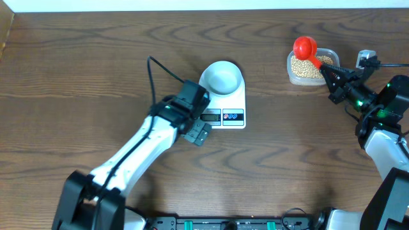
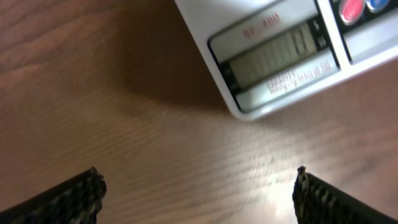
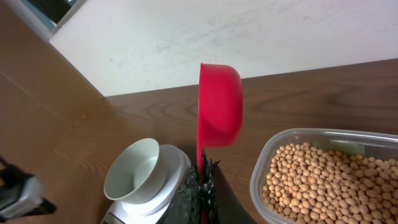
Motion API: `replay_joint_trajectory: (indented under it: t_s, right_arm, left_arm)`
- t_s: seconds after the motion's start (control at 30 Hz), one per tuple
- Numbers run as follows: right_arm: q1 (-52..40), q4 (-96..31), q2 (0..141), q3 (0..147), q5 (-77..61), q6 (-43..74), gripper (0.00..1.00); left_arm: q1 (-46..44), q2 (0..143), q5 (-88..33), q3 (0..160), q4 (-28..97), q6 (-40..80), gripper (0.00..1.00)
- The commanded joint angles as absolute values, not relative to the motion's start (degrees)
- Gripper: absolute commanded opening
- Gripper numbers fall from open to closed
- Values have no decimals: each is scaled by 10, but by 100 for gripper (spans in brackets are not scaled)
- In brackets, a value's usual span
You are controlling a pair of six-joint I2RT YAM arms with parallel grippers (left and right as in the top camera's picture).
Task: Scoop item into bowl and weigh 50g on scale
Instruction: 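Lift the left gripper off the scale and retract it leftward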
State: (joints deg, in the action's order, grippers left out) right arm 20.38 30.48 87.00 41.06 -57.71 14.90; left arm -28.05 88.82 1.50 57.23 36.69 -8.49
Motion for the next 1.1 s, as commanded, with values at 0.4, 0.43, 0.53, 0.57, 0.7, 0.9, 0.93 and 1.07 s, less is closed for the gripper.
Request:
replay_joint_trajectory:
  t_s: [0.4,0.43,0.53,0.57,0.7,0.9,0.93,1.07]
  right_arm:
    - [201,306,874,405,-573,154,1]
    - [201,306,874,405,-573,154,1]
    - [201,306,874,405,-573,154,1]
    - [201,306,874,405,-572,154,1]
    - [201,306,874,405,-569,154,1]
    - [201,306,874,405,-569,154,1]
    - [202,306,874,405,-569,154,1]
    - [201,306,874,405,-569,154,1]
  left_arm:
    - [-127,730,-246,579,424,-362,98]
    - [-126,730,-249,579,425,-359,98]
    - [-127,733,-266,576,404,-358,98]
    - [-127,736,-268,576,395,-359,98]
    - [-127,754,-272,576,389,-403,98]
    - [-127,793,-313,576,402,-479,98]
    - [-127,795,-314,576,403,-484,98]
    - [-125,796,-334,578,414,-517,98]
